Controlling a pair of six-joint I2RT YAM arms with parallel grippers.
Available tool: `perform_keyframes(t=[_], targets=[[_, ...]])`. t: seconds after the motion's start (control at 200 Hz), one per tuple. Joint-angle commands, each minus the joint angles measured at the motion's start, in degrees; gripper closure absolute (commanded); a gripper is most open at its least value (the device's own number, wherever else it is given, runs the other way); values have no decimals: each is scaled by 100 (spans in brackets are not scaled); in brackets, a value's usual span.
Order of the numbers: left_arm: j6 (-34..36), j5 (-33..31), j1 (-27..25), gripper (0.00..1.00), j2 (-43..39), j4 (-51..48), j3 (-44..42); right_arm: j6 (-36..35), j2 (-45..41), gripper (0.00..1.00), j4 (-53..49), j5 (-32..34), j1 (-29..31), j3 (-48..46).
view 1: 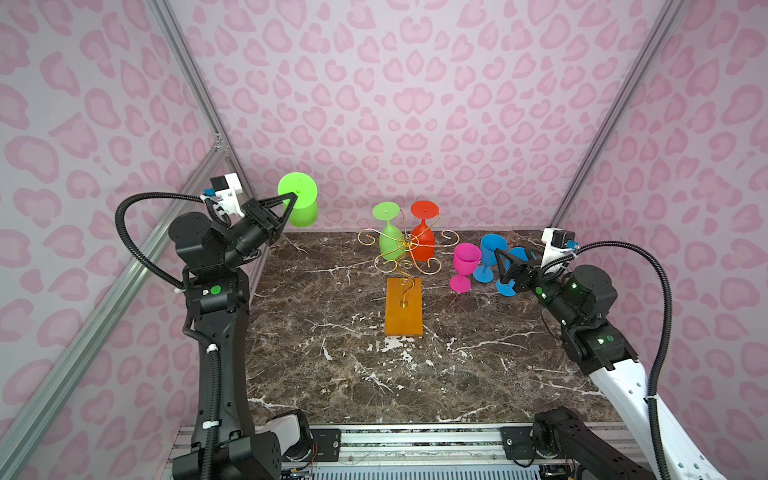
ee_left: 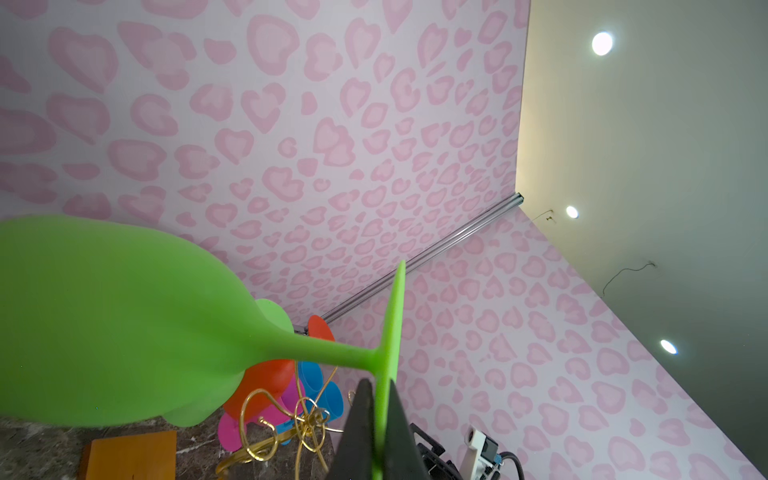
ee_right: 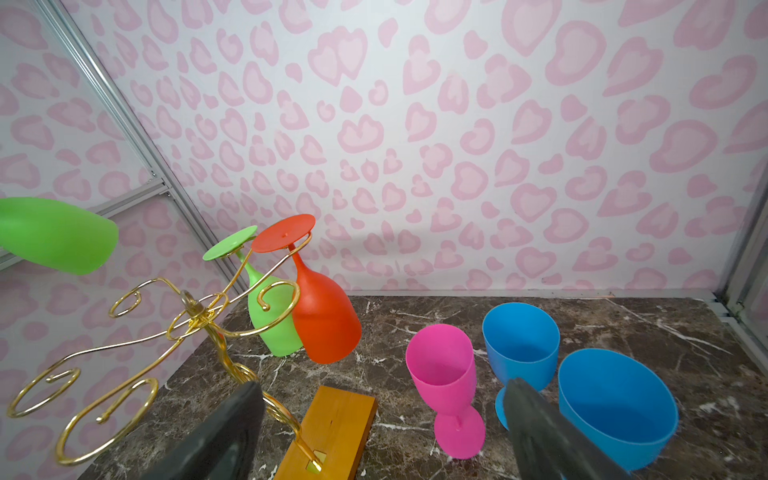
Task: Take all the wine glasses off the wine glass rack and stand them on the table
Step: 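Raise the green glass clear of the rack while the right gripper approaches it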
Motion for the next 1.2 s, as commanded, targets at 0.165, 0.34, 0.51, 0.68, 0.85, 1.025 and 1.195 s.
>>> perform_keyframes(t=[0.165,0.34,0.51,0.68,0.85,1.025,1.195], targets=[[-346,318,-822,96,500,627,873,-152,247,8,443,-578,31,403],[-506,390,-1165,96,663,777,1153,-638,608,8,663,-818,423,935],[-639,386,-1502,96,716,895,1324,-1365,1092,8,653,-809,1094,1537],[-815,421,-1939,96,827,1070,1272,-2010,1501,8,730,-793,1629,1898],[-1065,426,-2369,96,1031,1327,1199,-2535,1736,5,1067,-914,1916,1957],[-1191,356,-2842,96,1249,1425,1234,-2968,1891,2,1589,-617,2109,1899],[-1316,329,-3113,96,1381,1503,1325,-3005,2169,2,1807,-739,2109,2132]])
